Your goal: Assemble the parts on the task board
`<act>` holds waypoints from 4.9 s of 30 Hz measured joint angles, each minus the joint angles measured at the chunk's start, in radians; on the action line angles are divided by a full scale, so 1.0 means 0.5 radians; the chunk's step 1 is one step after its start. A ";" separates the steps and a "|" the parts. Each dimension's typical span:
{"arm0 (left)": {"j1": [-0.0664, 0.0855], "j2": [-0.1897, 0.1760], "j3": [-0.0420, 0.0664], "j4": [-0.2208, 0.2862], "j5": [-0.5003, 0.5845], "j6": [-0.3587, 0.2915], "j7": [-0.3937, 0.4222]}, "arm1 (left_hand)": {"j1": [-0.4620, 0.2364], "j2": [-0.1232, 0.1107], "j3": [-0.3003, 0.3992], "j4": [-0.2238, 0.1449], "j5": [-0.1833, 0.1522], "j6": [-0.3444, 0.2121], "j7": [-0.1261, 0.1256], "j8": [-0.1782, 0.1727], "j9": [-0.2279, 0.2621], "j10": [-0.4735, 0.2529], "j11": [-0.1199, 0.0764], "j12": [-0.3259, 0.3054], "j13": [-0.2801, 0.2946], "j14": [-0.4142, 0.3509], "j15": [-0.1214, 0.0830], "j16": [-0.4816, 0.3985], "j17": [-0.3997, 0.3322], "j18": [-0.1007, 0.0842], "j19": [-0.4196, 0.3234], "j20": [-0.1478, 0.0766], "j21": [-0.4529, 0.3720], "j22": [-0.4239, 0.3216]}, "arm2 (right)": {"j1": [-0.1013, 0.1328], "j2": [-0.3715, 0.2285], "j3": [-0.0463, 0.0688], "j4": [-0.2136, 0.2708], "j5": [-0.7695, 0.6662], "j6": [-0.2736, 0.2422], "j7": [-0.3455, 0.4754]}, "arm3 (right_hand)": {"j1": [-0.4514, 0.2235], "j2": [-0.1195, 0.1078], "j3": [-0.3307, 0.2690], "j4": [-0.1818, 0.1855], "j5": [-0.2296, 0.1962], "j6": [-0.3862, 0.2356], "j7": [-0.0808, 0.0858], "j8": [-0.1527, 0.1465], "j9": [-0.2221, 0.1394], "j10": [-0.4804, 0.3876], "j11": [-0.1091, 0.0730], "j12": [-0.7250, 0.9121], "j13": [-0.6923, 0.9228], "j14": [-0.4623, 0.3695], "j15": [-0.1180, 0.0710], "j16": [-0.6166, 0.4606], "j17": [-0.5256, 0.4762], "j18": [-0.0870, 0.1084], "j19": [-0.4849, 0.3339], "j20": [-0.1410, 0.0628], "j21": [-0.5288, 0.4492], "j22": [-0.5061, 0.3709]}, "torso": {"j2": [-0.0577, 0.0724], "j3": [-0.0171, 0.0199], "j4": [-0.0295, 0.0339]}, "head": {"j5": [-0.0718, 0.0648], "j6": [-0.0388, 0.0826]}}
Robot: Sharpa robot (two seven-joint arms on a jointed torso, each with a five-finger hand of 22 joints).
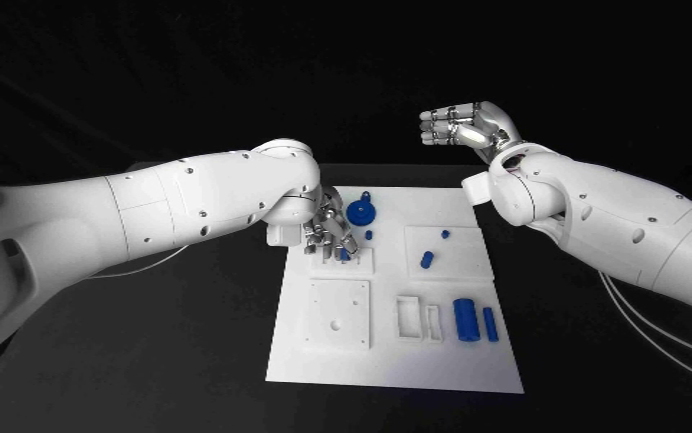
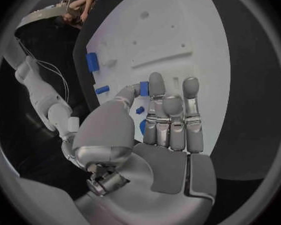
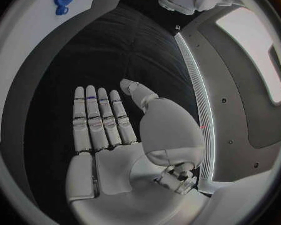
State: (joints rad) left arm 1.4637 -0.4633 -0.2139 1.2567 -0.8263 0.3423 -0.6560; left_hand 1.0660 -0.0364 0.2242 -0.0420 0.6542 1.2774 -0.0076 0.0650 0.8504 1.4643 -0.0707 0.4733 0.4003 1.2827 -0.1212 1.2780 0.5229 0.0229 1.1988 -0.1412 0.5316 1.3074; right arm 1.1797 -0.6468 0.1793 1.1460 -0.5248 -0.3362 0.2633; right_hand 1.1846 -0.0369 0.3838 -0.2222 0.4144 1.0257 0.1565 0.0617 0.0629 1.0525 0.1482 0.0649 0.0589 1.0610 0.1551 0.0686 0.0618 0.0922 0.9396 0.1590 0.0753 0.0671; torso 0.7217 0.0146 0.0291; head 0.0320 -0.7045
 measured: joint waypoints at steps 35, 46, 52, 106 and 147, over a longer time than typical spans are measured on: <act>0.003 -0.010 -0.044 0.000 0.010 0.018 -0.014 | 0.000 0.000 0.000 0.000 -0.002 0.004 -0.004 0.000 0.014 -0.002 -0.002 0.015 0.011 0.000 0.001 0.014 0.002 0.000 -0.007 -0.007 0.020 0.001 | -0.001 0.005 0.000 -0.005 0.000 0.006 -0.001 | 0.000 0.000 -0.005 -0.005 0.000 -0.007 -0.007 0.000 0.000 -0.007 0.007 0.000 0.000 0.000 0.000 0.000 0.000 0.000 0.000 0.000 0.000 0.000 | 0.000 0.0010 0.000 | 0.004 -0.010; 0.003 0.020 -0.048 -0.035 0.010 -0.005 -0.024 | 0.000 0.000 -0.003 -0.003 -0.002 0.012 -0.008 0.016 0.024 0.002 -0.006 0.015 0.017 0.011 -0.004 0.014 0.002 0.000 -0.007 -0.007 0.020 0.001 | -0.001 0.003 0.000 -0.003 0.000 0.006 -0.002 | 0.000 0.000 -0.002 -0.009 0.000 -0.011 -0.003 0.000 0.000 -0.007 0.007 0.000 0.000 0.000 0.000 0.000 0.000 0.000 0.000 0.000 0.000 0.000 | 0.001 0.0010 -0.003 | -0.003 -0.016; 0.002 0.034 -0.049 -0.052 0.010 0.007 -0.032 | -0.008 0.008 -0.002 -0.003 -0.023 0.014 -0.007 0.013 0.025 0.002 -0.006 0.015 0.017 0.011 -0.004 0.014 0.002 0.000 -0.007 -0.007 0.020 0.001 | -0.001 0.002 0.000 -0.001 0.000 0.006 -0.002 | 0.000 0.000 0.000 -0.011 0.000 -0.016 0.002 0.000 0.000 -0.007 0.007 0.000 0.000 0.000 0.000 0.000 0.000 0.000 0.000 0.000 0.000 0.000 | 0.001 0.0013 -0.002 | -0.012 -0.024; -0.010 0.051 -0.042 -0.133 0.119 0.078 -0.019 | 0.000 0.000 0.025 -0.003 -0.044 0.031 -0.016 0.005 0.079 0.017 -0.006 0.074 0.019 0.032 -0.011 0.045 0.064 0.000 0.001 -0.014 0.020 0.000 | -0.008 0.006 0.000 -0.005 0.000 0.029 -0.010 | 0.000 0.000 0.000 -0.011 0.000 -0.029 0.001 0.000 0.000 -0.007 0.007 0.000 0.000 -0.012 -0.003 0.000 0.000 0.000 -0.007 0.007 0.000 0.000 | 0.001 0.0017 -0.002 | -0.037 -0.023; 0.001 0.113 -0.048 -0.223 0.142 0.160 -0.041 | -0.008 0.008 0.023 -0.013 -0.203 0.031 -0.016 -0.008 0.065 0.017 -0.006 0.080 0.021 0.032 -0.010 0.044 0.061 0.000 0.000 -0.014 0.017 0.001 | -0.009 0.013 0.000 -0.009 0.000 0.043 -0.016 | 0.008 0.008 0.000 -0.011 0.000 -0.030 0.001 0.000 0.000 -0.014 0.014 0.000 0.000 -0.018 0.004 0.000 0.000 0.000 -0.022 0.007 0.000 0.000 | -0.002 -0.0002 0.001 | -0.068 -0.042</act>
State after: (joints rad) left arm 1.4642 -0.4069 -0.2377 1.1453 -0.7552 0.4221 -0.6762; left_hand 1.0621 -0.0324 0.2358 -0.0483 0.5527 1.2929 -0.0154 0.0611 0.8827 1.4727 -0.0736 0.5132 0.4110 1.2986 -0.1261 1.3001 0.5536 0.0228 1.1990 -0.1482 0.5400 1.3077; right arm 1.1752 -0.6401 0.1792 1.1416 -0.5248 -0.3146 0.2553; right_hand 1.1886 -0.0329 0.3839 -0.2277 0.4144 1.0107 0.1572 0.0617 0.0629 1.0454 0.1554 0.0649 0.0589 1.0518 0.1571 0.0687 0.0618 0.0922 0.9288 0.1626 0.0753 0.0671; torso 0.7206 0.0145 0.0294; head -0.0020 -0.7255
